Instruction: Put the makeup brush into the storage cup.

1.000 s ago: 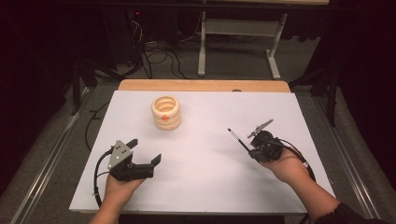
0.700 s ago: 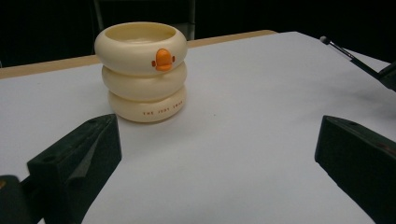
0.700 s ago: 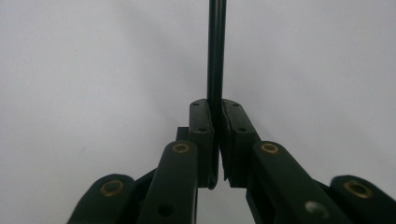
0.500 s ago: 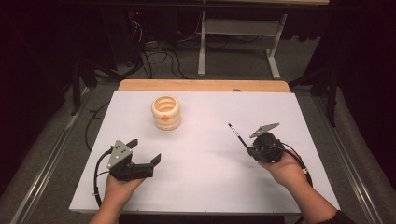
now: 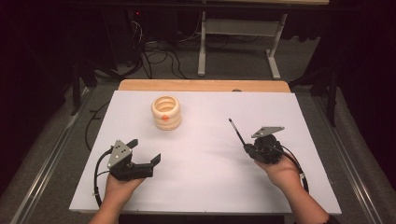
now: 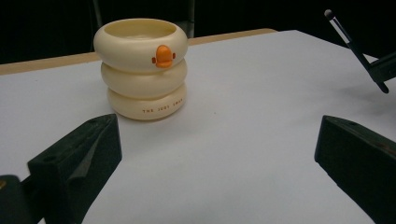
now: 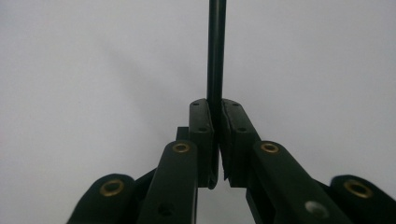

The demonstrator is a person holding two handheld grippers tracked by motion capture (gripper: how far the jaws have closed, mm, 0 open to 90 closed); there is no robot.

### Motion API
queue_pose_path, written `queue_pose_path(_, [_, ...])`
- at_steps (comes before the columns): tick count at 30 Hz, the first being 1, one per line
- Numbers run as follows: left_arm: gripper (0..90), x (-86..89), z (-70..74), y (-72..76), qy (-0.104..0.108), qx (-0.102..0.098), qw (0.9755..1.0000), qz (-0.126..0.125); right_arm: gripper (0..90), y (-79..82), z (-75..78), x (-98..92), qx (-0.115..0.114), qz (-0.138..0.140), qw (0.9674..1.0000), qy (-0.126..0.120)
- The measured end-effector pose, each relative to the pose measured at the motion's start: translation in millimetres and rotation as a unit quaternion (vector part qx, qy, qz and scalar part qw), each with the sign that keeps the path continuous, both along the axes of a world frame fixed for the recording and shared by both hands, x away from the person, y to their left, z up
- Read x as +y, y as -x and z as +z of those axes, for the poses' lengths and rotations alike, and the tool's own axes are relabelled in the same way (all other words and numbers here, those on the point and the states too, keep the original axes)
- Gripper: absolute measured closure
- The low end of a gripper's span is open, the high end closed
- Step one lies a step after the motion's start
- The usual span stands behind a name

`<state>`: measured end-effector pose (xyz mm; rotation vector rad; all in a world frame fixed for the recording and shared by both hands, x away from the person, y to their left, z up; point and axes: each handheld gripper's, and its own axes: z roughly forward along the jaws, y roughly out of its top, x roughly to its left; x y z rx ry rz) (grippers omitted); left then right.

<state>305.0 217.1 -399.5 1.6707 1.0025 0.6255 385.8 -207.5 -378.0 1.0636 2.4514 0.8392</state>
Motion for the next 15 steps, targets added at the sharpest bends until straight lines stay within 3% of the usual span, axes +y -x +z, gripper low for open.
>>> queue_pose_path(15, [1.5, 4.7, -2.5, -2.5, 0.007, 0.006, 0.9999, 0.010, 86.4, 5.3, -14.3, -6.3, -0.039, -0.013, 0.9977, -0.055])
